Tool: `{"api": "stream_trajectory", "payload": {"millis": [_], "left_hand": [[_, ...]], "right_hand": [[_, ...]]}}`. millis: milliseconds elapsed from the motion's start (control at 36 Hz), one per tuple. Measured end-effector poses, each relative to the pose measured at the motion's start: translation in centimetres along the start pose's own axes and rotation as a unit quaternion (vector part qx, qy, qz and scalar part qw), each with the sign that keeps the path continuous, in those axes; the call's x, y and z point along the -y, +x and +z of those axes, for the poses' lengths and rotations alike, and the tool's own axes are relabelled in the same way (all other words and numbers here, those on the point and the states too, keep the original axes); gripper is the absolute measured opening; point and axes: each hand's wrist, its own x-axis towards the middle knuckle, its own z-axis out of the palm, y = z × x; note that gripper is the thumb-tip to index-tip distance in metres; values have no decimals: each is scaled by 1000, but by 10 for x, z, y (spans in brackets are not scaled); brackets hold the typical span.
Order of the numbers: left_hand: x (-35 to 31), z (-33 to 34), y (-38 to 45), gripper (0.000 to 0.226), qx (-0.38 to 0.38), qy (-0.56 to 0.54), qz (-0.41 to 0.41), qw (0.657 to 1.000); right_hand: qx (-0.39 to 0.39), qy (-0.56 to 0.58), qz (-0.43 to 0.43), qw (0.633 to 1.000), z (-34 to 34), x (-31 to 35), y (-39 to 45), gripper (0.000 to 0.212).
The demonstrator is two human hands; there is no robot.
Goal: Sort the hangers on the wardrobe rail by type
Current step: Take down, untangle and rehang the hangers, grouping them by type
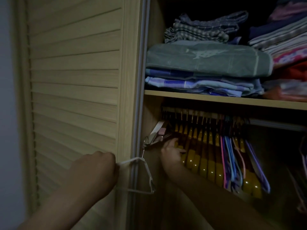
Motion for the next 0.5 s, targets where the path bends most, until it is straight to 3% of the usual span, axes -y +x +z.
{"api": "stream_trajectory", "payload": {"millis": [500], "left_hand": [[22, 9, 28, 24, -28, -38, 67, 997]], "right_hand": [[89, -9, 91, 992, 41, -28, -46, 46]]}}
